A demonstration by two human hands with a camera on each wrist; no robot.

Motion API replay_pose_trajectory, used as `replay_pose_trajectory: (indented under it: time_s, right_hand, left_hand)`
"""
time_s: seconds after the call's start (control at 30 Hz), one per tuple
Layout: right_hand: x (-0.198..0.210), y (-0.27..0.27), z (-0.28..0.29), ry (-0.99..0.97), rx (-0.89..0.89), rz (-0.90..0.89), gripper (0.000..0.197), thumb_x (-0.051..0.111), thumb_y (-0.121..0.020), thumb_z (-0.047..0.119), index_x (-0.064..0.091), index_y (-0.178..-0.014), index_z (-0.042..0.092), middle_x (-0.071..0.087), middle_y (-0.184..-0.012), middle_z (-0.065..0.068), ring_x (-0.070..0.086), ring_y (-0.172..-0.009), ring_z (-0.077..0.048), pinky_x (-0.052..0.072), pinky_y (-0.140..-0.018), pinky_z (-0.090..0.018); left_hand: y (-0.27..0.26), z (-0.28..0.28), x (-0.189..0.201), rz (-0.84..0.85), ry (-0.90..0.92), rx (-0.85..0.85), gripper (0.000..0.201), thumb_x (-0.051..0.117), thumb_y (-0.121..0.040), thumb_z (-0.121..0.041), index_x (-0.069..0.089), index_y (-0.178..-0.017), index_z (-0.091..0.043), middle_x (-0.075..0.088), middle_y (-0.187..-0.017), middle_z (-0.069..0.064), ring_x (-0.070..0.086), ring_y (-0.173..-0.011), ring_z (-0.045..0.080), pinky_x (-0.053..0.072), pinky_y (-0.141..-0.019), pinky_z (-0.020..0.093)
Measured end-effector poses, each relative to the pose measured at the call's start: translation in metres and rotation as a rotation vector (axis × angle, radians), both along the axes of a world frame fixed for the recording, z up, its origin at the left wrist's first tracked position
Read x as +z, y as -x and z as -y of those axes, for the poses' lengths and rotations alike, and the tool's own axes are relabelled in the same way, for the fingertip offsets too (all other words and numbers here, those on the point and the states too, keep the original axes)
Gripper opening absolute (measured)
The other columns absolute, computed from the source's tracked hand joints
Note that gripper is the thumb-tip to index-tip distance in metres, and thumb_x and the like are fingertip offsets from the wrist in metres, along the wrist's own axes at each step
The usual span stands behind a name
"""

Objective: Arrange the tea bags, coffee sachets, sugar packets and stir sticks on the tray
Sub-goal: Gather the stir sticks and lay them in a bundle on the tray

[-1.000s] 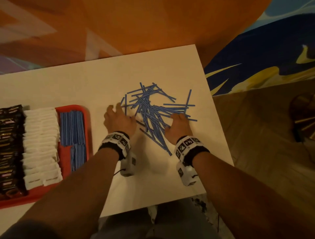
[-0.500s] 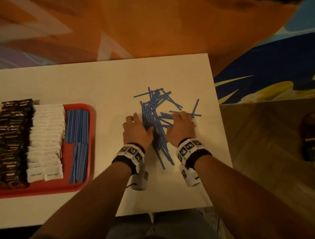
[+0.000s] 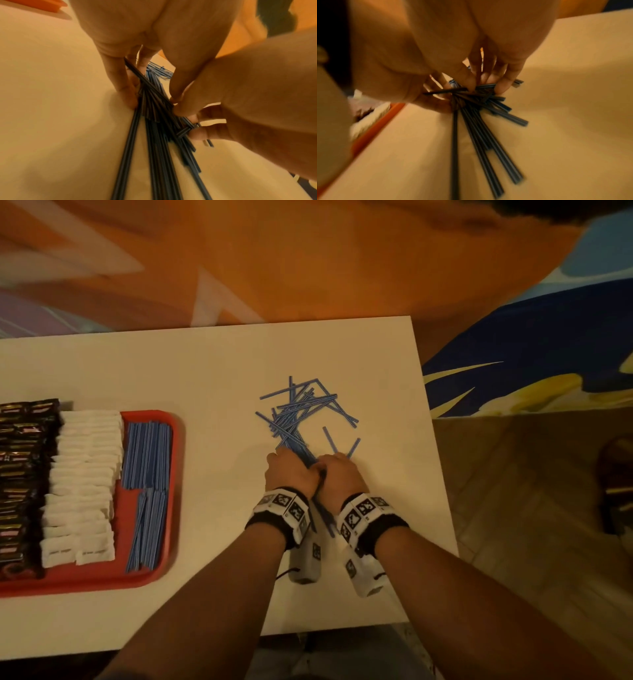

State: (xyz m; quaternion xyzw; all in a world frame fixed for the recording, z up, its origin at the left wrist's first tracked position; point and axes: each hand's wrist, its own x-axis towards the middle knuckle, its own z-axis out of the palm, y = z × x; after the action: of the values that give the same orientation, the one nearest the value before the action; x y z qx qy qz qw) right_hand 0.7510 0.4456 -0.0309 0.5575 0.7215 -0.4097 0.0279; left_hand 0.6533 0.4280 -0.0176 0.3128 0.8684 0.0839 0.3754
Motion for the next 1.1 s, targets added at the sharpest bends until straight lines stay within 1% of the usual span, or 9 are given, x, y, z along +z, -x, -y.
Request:
replay_pose_trajectory:
  time_s: [0.1, 0.3, 0.43, 0.6, 0.7, 0.83, 0.93, 1.03, 1.1]
  right_hand:
    - [0.008, -0.01, -0.005, 0.155, -0.17, -0.152, 0.049, 0.05, -0.09, 0.002, 0.05, -0.138, 0.013, 0.062, -0.128, -0.009, 0.056, -0.121, -0.026, 0.043, -0.104, -0.028]
    - [0.011, -0.026, -0.008, 0.166, -0.202, -0.254, 0.046, 0.049, -0.09, -0.001, 0.052, -0.133, 0.017, 0.065, -0.117, -0.007, 0.064, -0.105, -0.021, 0.05, -0.09, -0.024]
    - [0.008, -0.027, -0.008, 0.076, -0.215, -0.187, 0.039, 0.055, -0.09, 0.002, 0.054, -0.128, 0.013, 0.065, -0.115, -0.007, 0.063, -0.103, -0.022, 0.051, -0.095, -0.03]
    - [0.011, -0.018, -0.001, 0.134, -0.096, -0.14, 0.054, 0.054, -0.088, 0.0, 0.045, -0.138, 0.017, 0.055, -0.131, -0.007, 0.054, -0.119, -0.023, 0.046, -0.103, -0.032]
    - [0.012, -0.011, 0.001, 0.191, -0.062, -0.179, 0.061, 0.053, -0.086, -0.002, 0.041, -0.141, 0.022, 0.059, -0.13, -0.008, 0.057, -0.117, -0.026, 0.048, -0.101, -0.035]
    - [0.015, -0.019, -0.004, 0.126, -0.211, -0.206, 0.052, 0.054, -0.087, 0.0, 0.045, -0.135, 0.017, 0.062, -0.12, -0.011, 0.061, -0.109, -0.027, 0.051, -0.093, -0.035]
    - [0.014, -0.031, -0.009, 0.163, -0.286, -0.18, 0.047, 0.057, -0.088, 0.002, 0.047, -0.131, 0.018, 0.058, -0.125, -0.009, 0.059, -0.109, -0.026, 0.052, -0.087, -0.031]
    - [0.012, -0.038, -0.01, 0.219, -0.26, -0.147, 0.045, 0.058, -0.088, 0.003, 0.049, -0.13, 0.017, 0.057, -0.123, -0.005, 0.056, -0.1, -0.018, 0.045, -0.061, -0.014]
    - [0.01, -0.039, -0.01, 0.228, -0.271, -0.15, 0.045, 0.059, -0.087, 0.002, 0.05, -0.129, 0.016, 0.056, -0.115, -0.003, 0.054, -0.095, -0.016, 0.038, -0.052, -0.011]
  left_hand:
    - [0.003, -0.004, -0.004, -0.042, 0.008, 0.004, 0.085, 0.078, -0.082, -0.045, 0.035, -0.144, -0.006, 0.046, -0.139, 0.017, 0.052, -0.125, 0.039, 0.046, -0.099, 0.046]
    - [0.007, -0.006, -0.007, -0.004, -0.216, 0.102, 0.069, 0.078, -0.085, -0.027, 0.04, -0.139, -0.012, 0.038, -0.138, 0.013, 0.056, -0.117, 0.039, 0.049, -0.1, 0.046]
    - [0.015, 0.015, -0.004, -0.112, -0.302, 0.174, 0.064, 0.074, -0.086, -0.038, 0.043, -0.134, -0.01, 0.03, -0.142, 0.01, 0.044, -0.127, 0.032, 0.047, -0.099, 0.044]
    - [0.014, 0.037, -0.003, -0.096, -0.117, 0.179, 0.061, 0.067, -0.086, -0.056, 0.049, -0.114, -0.006, 0.057, -0.118, 0.014, 0.059, -0.108, 0.036, 0.05, -0.085, 0.043]
    - [0.006, 0.024, -0.004, -0.115, -0.062, 0.07, 0.067, 0.07, -0.083, -0.058, 0.051, -0.119, -0.004, 0.058, -0.119, 0.016, 0.06, -0.11, 0.038, 0.051, -0.087, 0.045]
    - [0.004, 0.0, -0.001, -0.125, -0.005, -0.015, 0.065, 0.074, -0.085, -0.044, 0.046, -0.128, -0.005, 0.053, -0.127, 0.016, 0.056, -0.117, 0.038, 0.049, -0.094, 0.046]
    - [0.008, -0.009, -0.002, -0.118, 0.004, -0.036, 0.047, 0.071, -0.09, -0.027, 0.049, -0.124, -0.003, 0.056, -0.125, 0.018, 0.058, -0.115, 0.038, 0.049, -0.093, 0.044]
    - [0.013, -0.012, -0.004, -0.104, 0.006, -0.02, 0.034, 0.068, -0.091, -0.018, 0.055, -0.117, 0.0, 0.061, -0.121, 0.021, 0.062, -0.11, 0.039, 0.052, -0.089, 0.043]
    - [0.016, -0.012, -0.002, -0.075, 0.021, 0.0, 0.028, 0.067, -0.092, -0.015, 0.059, -0.113, 0.002, 0.064, -0.117, 0.022, 0.063, -0.107, 0.039, 0.053, -0.087, 0.042]
